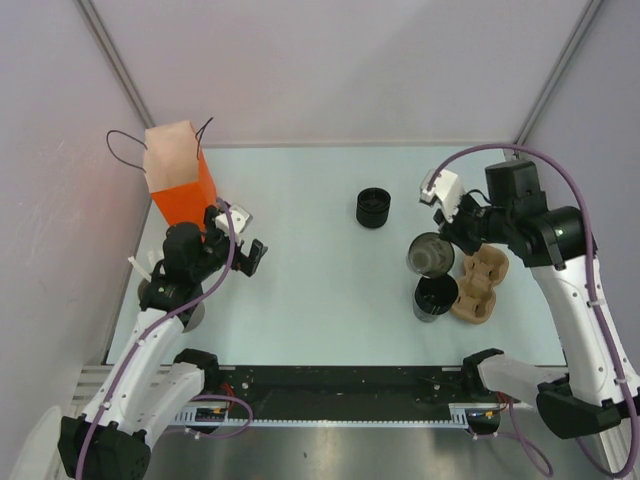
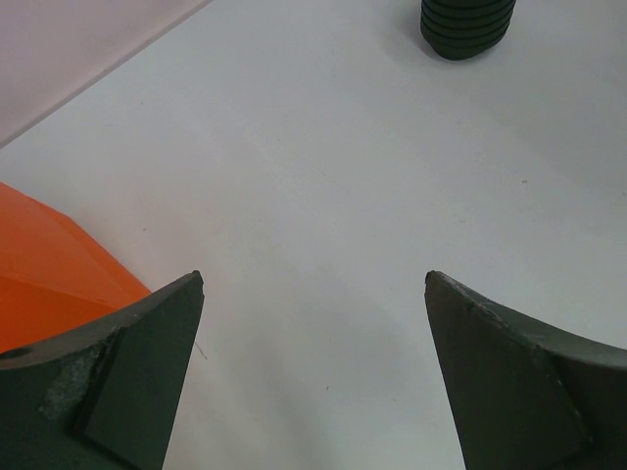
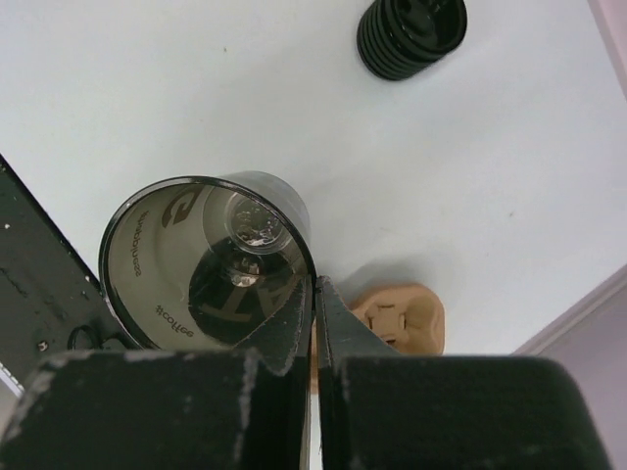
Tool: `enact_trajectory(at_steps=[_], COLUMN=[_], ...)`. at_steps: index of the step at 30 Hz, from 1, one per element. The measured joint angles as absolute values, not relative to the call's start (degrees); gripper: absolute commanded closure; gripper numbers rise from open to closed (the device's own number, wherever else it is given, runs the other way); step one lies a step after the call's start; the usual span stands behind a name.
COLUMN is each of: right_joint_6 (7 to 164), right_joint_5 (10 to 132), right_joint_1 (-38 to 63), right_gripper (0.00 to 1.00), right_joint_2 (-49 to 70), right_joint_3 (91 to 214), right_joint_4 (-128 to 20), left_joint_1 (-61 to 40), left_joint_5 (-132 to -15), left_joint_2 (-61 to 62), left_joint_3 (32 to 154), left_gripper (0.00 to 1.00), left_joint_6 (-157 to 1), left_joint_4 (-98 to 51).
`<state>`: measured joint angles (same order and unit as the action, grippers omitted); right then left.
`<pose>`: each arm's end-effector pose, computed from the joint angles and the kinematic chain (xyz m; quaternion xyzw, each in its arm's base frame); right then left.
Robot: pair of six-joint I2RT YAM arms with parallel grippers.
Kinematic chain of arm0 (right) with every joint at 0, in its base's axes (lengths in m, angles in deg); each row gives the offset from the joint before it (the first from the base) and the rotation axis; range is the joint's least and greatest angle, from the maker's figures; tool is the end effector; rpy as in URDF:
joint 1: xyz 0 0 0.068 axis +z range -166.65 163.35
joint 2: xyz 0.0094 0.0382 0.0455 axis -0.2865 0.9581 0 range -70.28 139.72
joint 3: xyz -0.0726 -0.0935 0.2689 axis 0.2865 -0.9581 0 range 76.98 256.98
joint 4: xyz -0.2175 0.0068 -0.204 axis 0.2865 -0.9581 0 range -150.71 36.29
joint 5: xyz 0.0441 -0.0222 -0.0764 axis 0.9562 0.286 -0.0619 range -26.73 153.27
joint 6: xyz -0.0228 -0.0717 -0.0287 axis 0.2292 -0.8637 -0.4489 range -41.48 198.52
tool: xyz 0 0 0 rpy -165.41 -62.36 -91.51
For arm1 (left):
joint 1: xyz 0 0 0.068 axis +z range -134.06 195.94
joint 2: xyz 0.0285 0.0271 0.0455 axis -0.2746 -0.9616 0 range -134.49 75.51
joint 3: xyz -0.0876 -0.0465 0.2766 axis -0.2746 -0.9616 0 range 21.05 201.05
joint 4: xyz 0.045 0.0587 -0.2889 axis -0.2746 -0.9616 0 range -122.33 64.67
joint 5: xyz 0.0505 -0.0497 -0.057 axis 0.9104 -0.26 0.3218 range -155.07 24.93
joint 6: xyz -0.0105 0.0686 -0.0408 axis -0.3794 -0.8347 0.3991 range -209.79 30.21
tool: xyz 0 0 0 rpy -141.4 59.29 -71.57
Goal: Pack the takeout coffee
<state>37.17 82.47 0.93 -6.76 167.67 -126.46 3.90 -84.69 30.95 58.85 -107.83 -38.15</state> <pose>0.1987 0.0870 0.4524 -0.5039 0.7638 0.0743 0.3965 0.2268 -0.0722 0.2934 0.3038 0.7520 -0.1093 0.5746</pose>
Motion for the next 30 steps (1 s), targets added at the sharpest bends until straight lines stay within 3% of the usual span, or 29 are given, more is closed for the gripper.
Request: enact_trajectory(at_steps=[11, 30], right_joint_6=[44.71, 58.55], right_joint_5=[76.14, 82.45], right_joint_1=[13.83, 18.05], right_gripper=[1.00, 1.00], right_joint_2=[10.73, 33.18], right_joint_3=[171.08, 175.89], right_joint_4=[-114.55, -92.35], left_joint_1=[4.01, 4.12], left_joint_5=[-83.16, -81.76], left_joint_2=[30.95, 30.98], left_joint_3=[58.44, 58.28], left_gripper=[0.00, 0.00], left_joint_6=[-107.81, -107.83], left_joint_4=[-37.30, -36.95])
